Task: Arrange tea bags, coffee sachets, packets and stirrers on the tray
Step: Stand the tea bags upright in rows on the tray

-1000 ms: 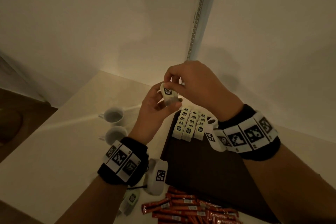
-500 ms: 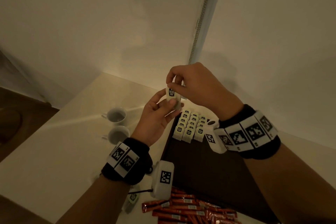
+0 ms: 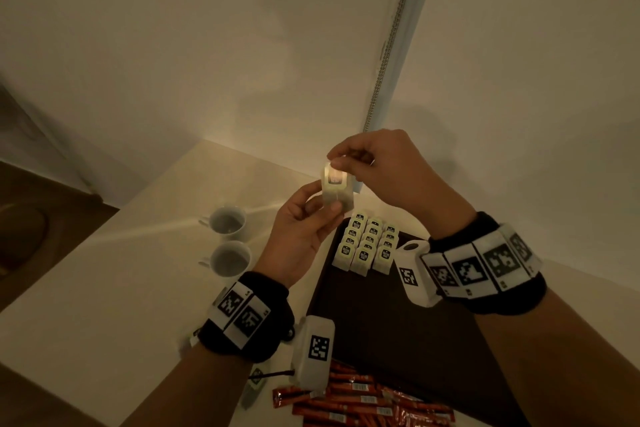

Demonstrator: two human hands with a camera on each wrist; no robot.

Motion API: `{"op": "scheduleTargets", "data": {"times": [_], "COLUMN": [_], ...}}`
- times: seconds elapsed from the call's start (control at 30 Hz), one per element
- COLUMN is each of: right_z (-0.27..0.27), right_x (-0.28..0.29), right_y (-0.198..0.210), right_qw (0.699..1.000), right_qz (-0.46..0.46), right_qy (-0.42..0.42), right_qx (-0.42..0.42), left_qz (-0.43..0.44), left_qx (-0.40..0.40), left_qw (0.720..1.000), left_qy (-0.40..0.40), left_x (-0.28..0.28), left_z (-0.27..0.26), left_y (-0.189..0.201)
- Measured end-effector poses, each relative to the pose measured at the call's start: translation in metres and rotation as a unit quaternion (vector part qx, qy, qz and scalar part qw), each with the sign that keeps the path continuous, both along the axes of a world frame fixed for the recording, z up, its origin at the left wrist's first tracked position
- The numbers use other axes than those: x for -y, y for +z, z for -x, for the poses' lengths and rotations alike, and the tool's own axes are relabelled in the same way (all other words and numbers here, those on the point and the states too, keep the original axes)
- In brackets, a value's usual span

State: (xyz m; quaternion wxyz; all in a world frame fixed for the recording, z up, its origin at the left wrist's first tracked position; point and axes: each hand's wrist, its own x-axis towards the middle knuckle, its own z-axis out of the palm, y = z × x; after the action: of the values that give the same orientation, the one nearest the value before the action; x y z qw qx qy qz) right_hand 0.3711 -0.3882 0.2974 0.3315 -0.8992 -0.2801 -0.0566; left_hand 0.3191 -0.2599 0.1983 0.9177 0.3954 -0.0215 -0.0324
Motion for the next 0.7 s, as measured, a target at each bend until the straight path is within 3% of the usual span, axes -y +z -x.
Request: {"op": "scheduleTargets", "data": {"times": [0.33, 0.57, 0.7], "right_z": [0.002, -0.001, -0.003], "right_x": [0.007, 0.013, 0.031], "right_y": [-0.005, -0.011, -0.032], "right_qw": [0.992, 0.994, 0.994], "right_qz": [-0.112, -0.099, -0.082], "right_qy": [0.013, 0.012, -0.021], "right_qx": [-0.059, -0.043, -0.07], "left_qz": [-0.104, -0.129, -0.197], "left_qx": [0.05, 0.026, -0.003], "left_qw": [0.991, 0.988, 0.979], "left_qy": [0.062, 0.078, 0.058], "left_x": [0.007, 0.01, 0.0], "left_z": [-0.002, -0.005, -0.002], "left_y": [0.001, -0.006, -0.016]}}
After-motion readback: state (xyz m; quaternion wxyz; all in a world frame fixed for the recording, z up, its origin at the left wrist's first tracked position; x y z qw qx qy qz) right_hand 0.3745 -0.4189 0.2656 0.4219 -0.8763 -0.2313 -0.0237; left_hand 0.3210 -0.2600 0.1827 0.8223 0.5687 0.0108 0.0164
